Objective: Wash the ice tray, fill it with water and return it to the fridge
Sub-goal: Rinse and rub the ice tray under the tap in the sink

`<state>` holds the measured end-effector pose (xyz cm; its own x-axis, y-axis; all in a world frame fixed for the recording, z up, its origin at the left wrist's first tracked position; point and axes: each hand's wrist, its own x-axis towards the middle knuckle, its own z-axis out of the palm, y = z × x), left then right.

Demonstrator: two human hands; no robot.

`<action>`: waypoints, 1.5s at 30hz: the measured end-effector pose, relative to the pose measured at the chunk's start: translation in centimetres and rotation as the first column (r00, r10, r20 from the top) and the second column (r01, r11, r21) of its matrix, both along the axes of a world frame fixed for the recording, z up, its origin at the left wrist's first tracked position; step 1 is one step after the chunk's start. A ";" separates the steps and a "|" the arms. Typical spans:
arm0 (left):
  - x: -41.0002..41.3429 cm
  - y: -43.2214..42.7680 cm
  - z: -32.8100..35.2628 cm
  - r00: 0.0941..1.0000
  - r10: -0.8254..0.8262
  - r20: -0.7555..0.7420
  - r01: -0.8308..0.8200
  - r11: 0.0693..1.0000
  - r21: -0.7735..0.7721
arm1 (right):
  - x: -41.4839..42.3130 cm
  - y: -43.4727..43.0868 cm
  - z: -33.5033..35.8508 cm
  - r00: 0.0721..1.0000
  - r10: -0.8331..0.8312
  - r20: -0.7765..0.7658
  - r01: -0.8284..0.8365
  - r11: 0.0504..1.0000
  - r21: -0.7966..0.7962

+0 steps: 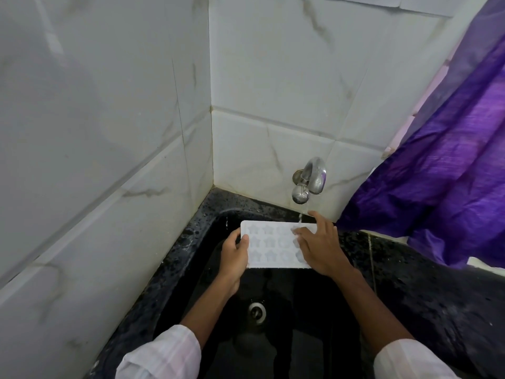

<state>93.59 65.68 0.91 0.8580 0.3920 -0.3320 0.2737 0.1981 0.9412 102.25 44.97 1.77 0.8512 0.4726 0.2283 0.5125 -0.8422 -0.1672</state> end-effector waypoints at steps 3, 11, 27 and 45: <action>0.0 -0.1 0.0 1.000 0.004 -0.001 -0.004 1.000 -0.007 | 0.0 0.1 -0.1 0.999 0.031 0.030 -0.032 0.999 0.040; -0.1 -0.2 0.2 1.000 0.006 -0.013 -0.006 1.000 0.003 | 0.1 0.0 -0.1 1.000 0.028 0.012 -0.029 0.999 0.019; 1.5 0.0 0.7 0.997 0.072 -0.019 -0.073 0.997 -0.015 | -0.5 -0.4 0.4 0.996 -0.041 -0.083 0.061 0.965 0.257; 2.0 -0.6 0.8 0.999 0.051 -0.013 -0.050 0.996 0.069 | -1.1 0.1 -0.3 0.970 -0.075 -0.229 0.105 0.987 0.120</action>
<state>95.60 65.09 1.67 0.8316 0.4573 -0.3152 0.2789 0.1468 0.9490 101.18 45.10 1.52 0.9251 0.3707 0.0820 0.3729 -0.8466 -0.3799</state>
